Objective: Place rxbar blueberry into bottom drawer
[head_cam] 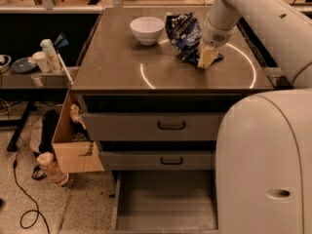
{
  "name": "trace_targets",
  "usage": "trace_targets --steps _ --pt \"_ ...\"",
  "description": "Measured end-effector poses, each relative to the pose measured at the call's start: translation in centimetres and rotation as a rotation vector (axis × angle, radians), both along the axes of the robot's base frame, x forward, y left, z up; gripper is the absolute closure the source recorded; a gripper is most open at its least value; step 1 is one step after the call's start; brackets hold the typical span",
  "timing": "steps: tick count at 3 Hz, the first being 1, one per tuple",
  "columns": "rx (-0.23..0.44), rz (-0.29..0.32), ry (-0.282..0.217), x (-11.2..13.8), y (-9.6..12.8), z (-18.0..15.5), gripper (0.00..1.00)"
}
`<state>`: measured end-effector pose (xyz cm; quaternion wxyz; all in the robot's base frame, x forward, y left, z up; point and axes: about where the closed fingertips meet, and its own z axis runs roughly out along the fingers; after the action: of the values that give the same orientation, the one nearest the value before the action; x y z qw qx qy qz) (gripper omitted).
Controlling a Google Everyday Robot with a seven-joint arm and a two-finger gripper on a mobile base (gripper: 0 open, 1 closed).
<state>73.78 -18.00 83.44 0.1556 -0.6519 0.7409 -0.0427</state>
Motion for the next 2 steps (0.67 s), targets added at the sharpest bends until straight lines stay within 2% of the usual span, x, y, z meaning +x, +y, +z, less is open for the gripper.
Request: trace_targets --steps 1,2 --pt "0.0 0.0 0.0 0.0 0.0 -0.01 1.0" --pt "0.0 0.001 -0.001 0.01 0.04 0.02 1.0"
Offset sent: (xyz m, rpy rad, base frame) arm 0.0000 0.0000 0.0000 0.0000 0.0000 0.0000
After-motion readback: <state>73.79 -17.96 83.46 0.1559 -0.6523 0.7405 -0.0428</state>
